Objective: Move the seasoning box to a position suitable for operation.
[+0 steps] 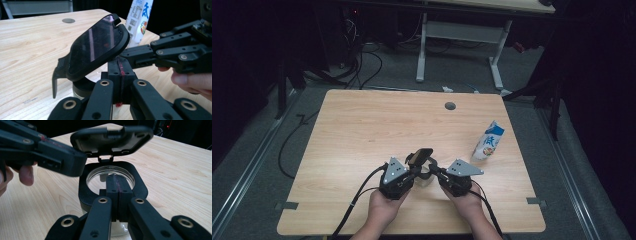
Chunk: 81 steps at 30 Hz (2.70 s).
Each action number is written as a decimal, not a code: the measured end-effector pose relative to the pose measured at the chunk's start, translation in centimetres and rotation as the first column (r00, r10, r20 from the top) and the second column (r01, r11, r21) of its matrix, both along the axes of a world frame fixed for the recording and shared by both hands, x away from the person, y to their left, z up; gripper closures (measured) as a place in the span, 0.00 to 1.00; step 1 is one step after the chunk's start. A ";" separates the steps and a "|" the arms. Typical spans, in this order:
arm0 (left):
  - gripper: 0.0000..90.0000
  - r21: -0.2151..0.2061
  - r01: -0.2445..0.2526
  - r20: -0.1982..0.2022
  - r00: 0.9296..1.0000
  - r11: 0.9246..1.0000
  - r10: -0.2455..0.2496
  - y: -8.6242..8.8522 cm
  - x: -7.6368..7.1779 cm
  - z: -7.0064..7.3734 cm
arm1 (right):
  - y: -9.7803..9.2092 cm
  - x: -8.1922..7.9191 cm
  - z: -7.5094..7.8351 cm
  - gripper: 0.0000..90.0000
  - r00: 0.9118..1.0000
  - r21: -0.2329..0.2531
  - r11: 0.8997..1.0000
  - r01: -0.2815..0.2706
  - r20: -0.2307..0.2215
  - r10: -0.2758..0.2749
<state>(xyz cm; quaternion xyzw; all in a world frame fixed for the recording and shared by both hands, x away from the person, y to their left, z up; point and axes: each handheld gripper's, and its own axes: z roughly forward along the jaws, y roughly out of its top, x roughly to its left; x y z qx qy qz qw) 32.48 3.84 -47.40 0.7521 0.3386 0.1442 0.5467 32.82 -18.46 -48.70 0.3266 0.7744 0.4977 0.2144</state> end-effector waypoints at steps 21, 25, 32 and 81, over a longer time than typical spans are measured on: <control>0.98 -0.051 -0.116 0.003 0.993 0.992 0.116 2.1 1.7 0.8 | -0.1 0.0 -0.3 1.00 1.000 0.022 1.000 -0.007 0.008 0.006; 0.98 -0.054 -0.130 0.003 0.991 0.990 0.131 2.3 1.9 0.8 | -0.2 0.0 -0.3 1.00 1.000 0.024 1.000 -0.009 0.007 0.009; 0.99 -0.058 -0.145 -0.004 0.989 0.988 0.145 2.5 2.2 0.6 | -0.2 0.1 -0.4 1.00 1.000 0.029 1.000 -0.012 0.008 0.011; 0.75 -0.035 -0.151 -0.011 0.988 0.988 0.151 14.3 0.6 -3.4 | -10.2 0.2 -1.6 0.75 0.888 -0.063 0.888 0.456 -0.037 -0.459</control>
